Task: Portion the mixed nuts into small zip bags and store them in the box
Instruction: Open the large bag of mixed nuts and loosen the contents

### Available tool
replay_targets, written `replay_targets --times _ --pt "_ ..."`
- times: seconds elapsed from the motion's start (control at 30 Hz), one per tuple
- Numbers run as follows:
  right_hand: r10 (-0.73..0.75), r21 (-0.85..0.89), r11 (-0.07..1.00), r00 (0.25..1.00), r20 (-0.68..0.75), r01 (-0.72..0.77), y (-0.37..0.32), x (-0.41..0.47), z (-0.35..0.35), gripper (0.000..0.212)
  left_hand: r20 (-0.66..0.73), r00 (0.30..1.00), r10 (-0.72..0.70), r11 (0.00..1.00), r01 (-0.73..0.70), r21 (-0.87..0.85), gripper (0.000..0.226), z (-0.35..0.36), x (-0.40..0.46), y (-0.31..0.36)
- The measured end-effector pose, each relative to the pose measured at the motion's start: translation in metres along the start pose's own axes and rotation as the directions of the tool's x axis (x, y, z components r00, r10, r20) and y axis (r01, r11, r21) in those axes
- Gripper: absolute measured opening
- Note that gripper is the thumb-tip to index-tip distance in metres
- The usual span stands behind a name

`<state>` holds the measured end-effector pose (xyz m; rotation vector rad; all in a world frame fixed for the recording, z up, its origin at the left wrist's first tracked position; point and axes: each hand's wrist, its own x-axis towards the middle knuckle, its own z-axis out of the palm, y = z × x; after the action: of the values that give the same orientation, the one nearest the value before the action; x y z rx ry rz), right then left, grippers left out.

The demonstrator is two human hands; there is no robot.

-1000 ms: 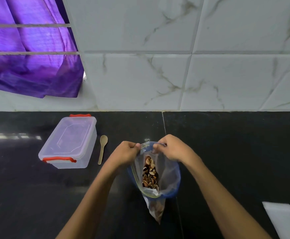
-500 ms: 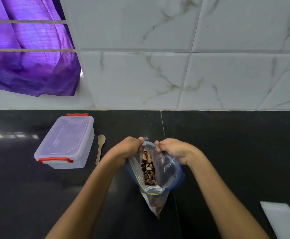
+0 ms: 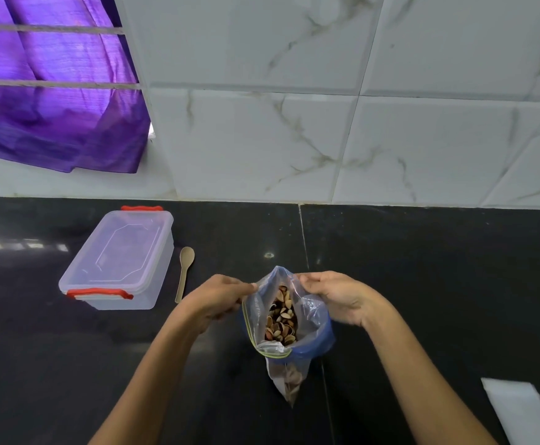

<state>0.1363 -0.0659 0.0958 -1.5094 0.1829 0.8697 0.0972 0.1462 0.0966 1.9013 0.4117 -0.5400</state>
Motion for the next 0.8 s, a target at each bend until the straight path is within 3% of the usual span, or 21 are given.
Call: replay_targets --times 0.1,0.17,0.23,0.3,0.37,0.43,0.47,0.63,0.73,0.8 --pt "-0.032 -0.456 0.890 0.992 -0.123 -0.027 0.000 -0.008 -0.007 0.034 0.002 1.000 -0.027 0.993 0.027 -0.118 0.018 0.001 0.000 0.000" --pt "-0.028 -0.555 0.831 0.991 -0.133 -0.051 -0.001 -0.010 -0.012 0.036 0.052 0.995 -0.089 0.964 0.099 -0.247 0.012 0.004 0.003 0.001" --pt "-0.041 -0.515 0.857 0.992 -0.120 -0.027 -0.002 -0.011 -0.012 0.025 0.119 0.980 -0.159 0.907 0.193 -0.373 0.013 0.006 0.004 0.002" --pt "-0.066 -0.357 0.934 0.990 -0.127 0.017 -0.001 -0.011 -0.011 0.019 0.222 0.958 -0.181 0.812 0.273 -0.516 0.018 0.006 0.005 0.001" --pt "-0.017 0.071 0.997 0.998 -0.056 0.021 0.006 -0.012 -0.012 0.019 0.342 0.929 -0.144 0.668 0.346 -0.659 0.014 0.004 0.007 -0.005" --pt "0.011 0.457 0.888 0.996 0.088 -0.050 0.018 -0.014 -0.013 0.021 0.368 0.926 -0.084 0.596 0.343 -0.726 0.008 0.004 0.009 -0.010" --pt "0.007 0.538 0.839 0.991 0.135 -0.079 0.025 -0.013 -0.013 0.023 0.369 0.928 -0.051 0.577 0.329 -0.748 0.012 0.005 0.010 -0.013" --pt "-0.022 0.556 0.828 0.988 0.156 -0.070 0.041 -0.015 -0.002 0.027 0.425 0.905 0.024 0.614 0.322 -0.721 0.029 0.014 0.006 -0.022" --pt "-0.014 0.373 0.927 0.995 0.101 -0.025 0.036 -0.022 -0.001 0.027 0.389 0.921 -0.033 0.689 0.303 -0.658 0.028 0.013 -0.004 -0.015" --pt "0.027 0.185 0.982 1.000 -0.003 -0.026 0.029 -0.028 0.002 0.020 0.289 0.954 -0.082 0.737 0.253 -0.627 0.027 0.012 -0.004 -0.011"
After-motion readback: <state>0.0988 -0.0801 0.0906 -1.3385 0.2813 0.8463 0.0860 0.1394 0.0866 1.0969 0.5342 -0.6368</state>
